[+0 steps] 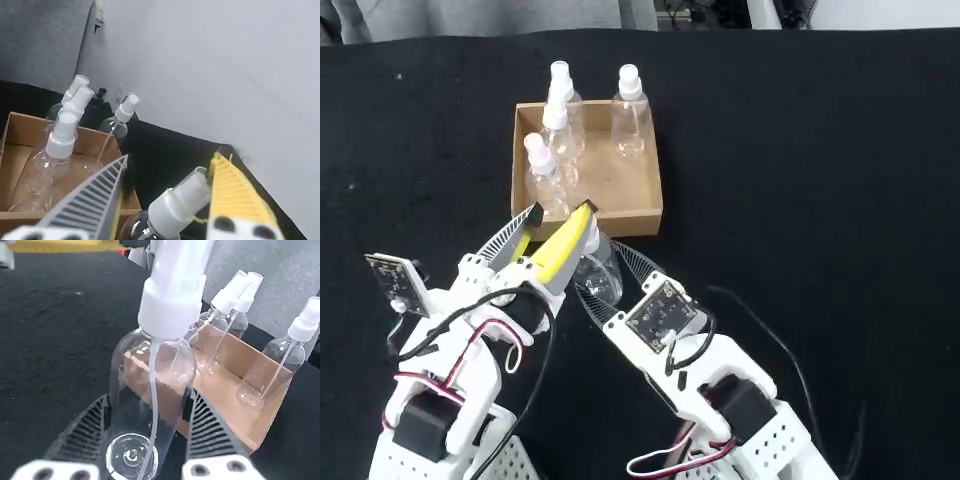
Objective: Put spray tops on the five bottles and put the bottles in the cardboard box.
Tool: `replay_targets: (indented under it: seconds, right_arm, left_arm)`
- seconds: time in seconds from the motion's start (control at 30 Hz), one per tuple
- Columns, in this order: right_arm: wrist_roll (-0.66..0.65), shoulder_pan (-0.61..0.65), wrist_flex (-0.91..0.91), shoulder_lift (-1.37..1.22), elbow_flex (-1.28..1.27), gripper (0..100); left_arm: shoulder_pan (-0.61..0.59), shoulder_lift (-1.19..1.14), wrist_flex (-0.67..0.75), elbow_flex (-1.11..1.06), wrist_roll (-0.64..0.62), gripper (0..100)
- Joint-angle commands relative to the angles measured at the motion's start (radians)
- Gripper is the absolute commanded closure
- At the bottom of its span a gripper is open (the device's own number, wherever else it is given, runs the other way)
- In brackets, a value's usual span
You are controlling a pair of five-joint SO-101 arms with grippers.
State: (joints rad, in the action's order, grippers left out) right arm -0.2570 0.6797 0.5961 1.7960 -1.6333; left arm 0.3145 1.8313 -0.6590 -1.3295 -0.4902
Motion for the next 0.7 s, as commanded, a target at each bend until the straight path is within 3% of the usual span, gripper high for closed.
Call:
replay_targets:
  seconds: [0.0, 0.67]
  right_arm:
    - [0.005, 0.017, -0.005, 0.163, 0.024, 97.7]
    - [0.005, 0.015, 0.023, 0.166, 0.010, 97.7]
  left_arm:
    - [0.021, -0.009, -0.015, 0.004, 0.012, 76]
    - [0.056, -0.006, -0.071, 0.071, -0.043, 76]
